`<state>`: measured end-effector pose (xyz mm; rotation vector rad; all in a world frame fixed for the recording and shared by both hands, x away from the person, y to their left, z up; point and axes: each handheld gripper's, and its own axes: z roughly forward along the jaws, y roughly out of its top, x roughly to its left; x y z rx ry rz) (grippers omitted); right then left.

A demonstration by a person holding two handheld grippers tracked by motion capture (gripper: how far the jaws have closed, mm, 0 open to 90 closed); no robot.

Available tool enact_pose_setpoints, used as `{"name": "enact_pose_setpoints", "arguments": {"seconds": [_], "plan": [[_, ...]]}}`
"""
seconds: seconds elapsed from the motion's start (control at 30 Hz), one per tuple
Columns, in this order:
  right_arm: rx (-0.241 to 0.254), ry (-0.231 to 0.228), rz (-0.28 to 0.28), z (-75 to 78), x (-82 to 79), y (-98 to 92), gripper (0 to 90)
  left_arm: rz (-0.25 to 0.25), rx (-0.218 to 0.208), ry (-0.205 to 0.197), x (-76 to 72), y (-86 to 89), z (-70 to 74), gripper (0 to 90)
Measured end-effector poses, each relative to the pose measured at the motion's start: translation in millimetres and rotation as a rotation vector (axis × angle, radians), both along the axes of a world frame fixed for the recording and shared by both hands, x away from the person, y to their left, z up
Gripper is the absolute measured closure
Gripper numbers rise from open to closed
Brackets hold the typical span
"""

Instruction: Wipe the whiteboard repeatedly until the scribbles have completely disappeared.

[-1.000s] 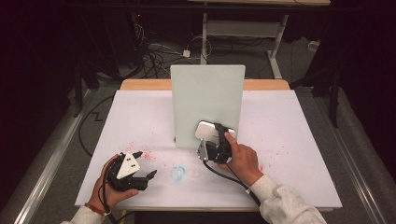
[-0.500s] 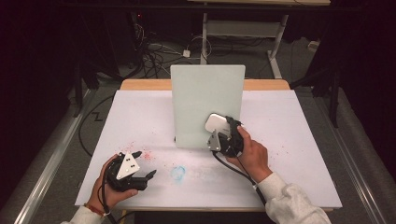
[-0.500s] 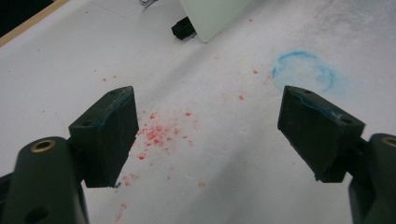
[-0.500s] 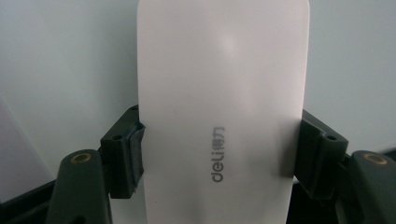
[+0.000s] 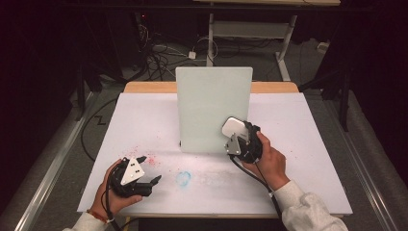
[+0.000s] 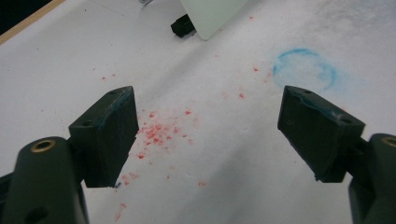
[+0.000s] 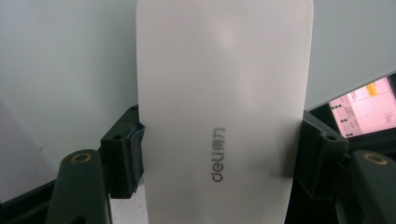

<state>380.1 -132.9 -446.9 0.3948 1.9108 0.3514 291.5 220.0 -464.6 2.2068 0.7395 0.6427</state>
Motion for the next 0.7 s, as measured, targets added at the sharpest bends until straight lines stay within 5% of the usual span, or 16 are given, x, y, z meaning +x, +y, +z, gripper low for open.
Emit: {"name": "enact_pose_setpoints", "arguments": {"seconds": [0.3, 0.7], "plan": [[-0.077, 0.041, 0.013, -21.0, -7.5, -9.4, 30.7, -0.001, 0.001, 0.004, 0.8, -0.8, -0.6, 19.7], [-0.139, 0.107, 0.088, -36.2, -14.9, 1.7, 30.7, -0.003, 0.002, 0.0, 0.8, -1.0, -0.3, 19.7]]}}
